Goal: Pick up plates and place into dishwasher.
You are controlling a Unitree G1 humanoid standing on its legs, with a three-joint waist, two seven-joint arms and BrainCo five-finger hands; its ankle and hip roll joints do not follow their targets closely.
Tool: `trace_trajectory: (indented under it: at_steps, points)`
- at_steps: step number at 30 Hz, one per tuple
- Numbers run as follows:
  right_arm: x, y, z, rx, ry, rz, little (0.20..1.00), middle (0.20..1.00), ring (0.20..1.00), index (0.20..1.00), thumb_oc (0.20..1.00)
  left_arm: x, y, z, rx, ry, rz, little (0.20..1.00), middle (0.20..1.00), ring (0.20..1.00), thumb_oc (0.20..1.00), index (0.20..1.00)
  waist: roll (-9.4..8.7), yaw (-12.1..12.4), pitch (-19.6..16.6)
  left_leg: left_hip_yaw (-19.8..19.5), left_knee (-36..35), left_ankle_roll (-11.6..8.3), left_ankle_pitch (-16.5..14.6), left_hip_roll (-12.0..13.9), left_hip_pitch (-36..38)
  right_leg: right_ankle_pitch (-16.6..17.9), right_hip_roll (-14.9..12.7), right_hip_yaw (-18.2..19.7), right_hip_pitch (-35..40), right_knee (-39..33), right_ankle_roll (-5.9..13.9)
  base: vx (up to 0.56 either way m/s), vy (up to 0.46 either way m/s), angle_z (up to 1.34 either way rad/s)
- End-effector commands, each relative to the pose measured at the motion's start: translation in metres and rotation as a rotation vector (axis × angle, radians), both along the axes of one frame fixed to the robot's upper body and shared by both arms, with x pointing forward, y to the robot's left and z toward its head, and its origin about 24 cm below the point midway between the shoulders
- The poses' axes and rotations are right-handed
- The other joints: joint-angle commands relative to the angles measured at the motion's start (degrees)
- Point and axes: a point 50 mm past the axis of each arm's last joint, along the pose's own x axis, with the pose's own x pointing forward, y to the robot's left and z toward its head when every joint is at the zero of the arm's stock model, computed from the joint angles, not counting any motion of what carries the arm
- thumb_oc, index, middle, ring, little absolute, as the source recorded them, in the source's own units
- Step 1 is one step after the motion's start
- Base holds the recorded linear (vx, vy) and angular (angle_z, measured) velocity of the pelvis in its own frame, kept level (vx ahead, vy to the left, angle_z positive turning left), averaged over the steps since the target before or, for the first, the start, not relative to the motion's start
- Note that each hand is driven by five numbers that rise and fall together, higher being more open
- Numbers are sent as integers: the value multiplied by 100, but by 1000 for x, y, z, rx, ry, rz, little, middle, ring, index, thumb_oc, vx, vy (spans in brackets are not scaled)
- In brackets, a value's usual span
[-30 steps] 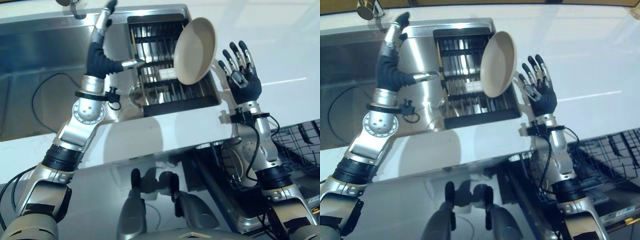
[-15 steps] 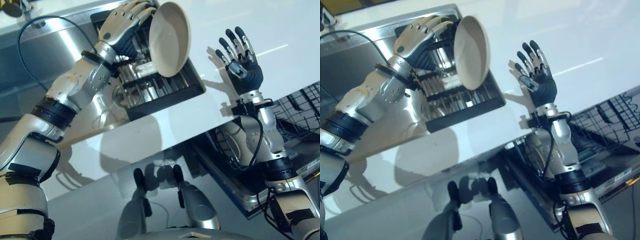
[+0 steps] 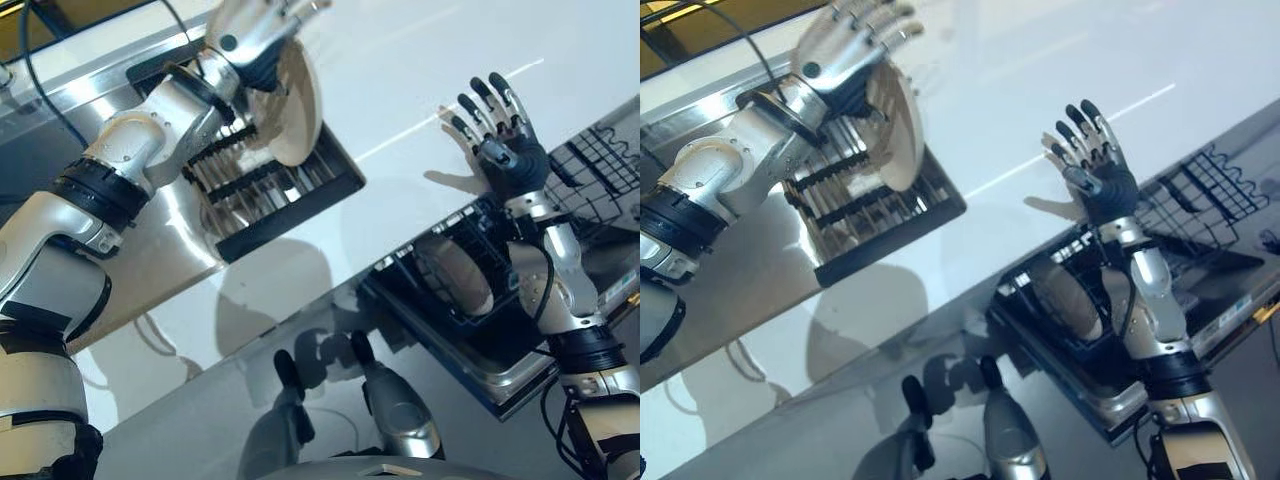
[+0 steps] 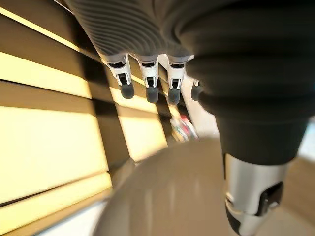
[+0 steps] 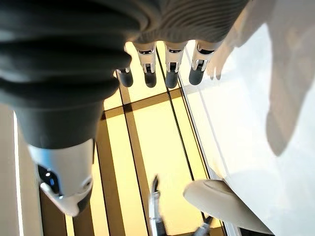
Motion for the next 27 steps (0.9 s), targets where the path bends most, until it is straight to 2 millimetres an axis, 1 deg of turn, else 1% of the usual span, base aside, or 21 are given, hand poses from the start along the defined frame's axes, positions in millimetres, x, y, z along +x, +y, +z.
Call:
trace_trajectory:
  at_steps: [1, 4, 7, 11, 12, 13, 14, 20, 24, 27]
  points:
    - [-11, -21, 19, 4, -99, -21, 1000, 1000, 1000, 1000, 1000, 4, 18, 34, 43, -30, 155, 1000, 1000, 1000, 1000, 1000, -61, -105, -359, 106, 85, -46, -550, 110, 57, -179, -230, 71, -334, 416, 297, 25, 22, -7]
    - [-12, -25, 21, 1, -107, -12, 1000, 1000, 1000, 1000, 1000, 6, 18, 35, 81, 15, 201, 1000, 1000, 1000, 1000, 1000, -55, -179, -325, 135, 114, -54, -552, 129, 42, -186, -219, 111, -353, 438, 299, 4, 11, -10]
    - [-14, -26, 23, 1, -116, -3, 1000, 1000, 1000, 1000, 1000, 7, 15, 39, 123, 7, 231, 1000, 1000, 1000, 1000, 1000, -61, -226, -300, 173, 124, -62, -550, 153, 39, -190, -216, 128, -364, 450, 298, 2, 1, -9]
    - [-16, -26, 23, -6, -125, 11, 1000, 1000, 1000, 1000, 1000, 10, 16, 39, 254, -1, 318, 1000, 1000, 1000, 1000, 1000, -69, -298, -271, 214, 171, -72, -559, 180, 17, -199, -211, 159, -389, 475, 297, 6, -1, -5]
    - [-17, -26, 24, -8, -129, 16, 1000, 1000, 1000, 1000, 1000, 12, 20, 39, 309, -11, 374, 693, 693, 693, 693, 693, -74, -320, -252, 219, 186, -76, -554, 189, 4, -197, -205, 172, -403, 486, 293, 0, -3, -3]
    - [-17, -25, 24, -8, -132, 17, 1000, 1000, 1000, 1000, 1000, 13, 21, 40, 328, -14, 394, 304, 304, 304, 304, 304, -81, -327, -242, 217, 195, -74, -556, 190, -4, -196, -202, 177, -411, 491, 292, -6, -4, -4]
    - [-17, -25, 25, -9, -135, 19, 1000, 1000, 1000, 1000, 1000, 13, 23, 40, 334, -10, 407, 200, 200, 200, 200, 200, -83, -335, -238, 222, 197, -73, -561, 191, -8, -199, -202, 175, -415, 491, 295, -4, -6, -5]
    - [-20, -26, 27, -7, -150, 23, 1000, 1000, 1000, 1000, 1000, 7, 21, 54, 345, -28, 448, 200, 200, 200, 200, 200, -94, -340, -158, 197, 250, -85, -546, 231, -87, -209, -188, 181, -468, 533, 277, -14, -6, -7]
    - [-21, -26, 24, -3, -148, 23, 1000, 1000, 1000, 1000, 1000, 5, 20, 56, 341, -38, 439, 200, 200, 200, 200, 200, -116, -301, -163, 169, 267, -84, -551, 242, -99, -222, -192, 139, -435, 516, 265, 0, 0, 0]
    - [-20, -26, 22, 4, -141, 20, 1000, 1000, 1000, 1000, 1000, 5, 23, 57, 333, -50, 426, 200, 200, 200, 200, 200, -124, -263, -196, 132, 261, -79, -554, 252, -86, -235, -190, 100, -411, 515, 256, 0, 0, 0]
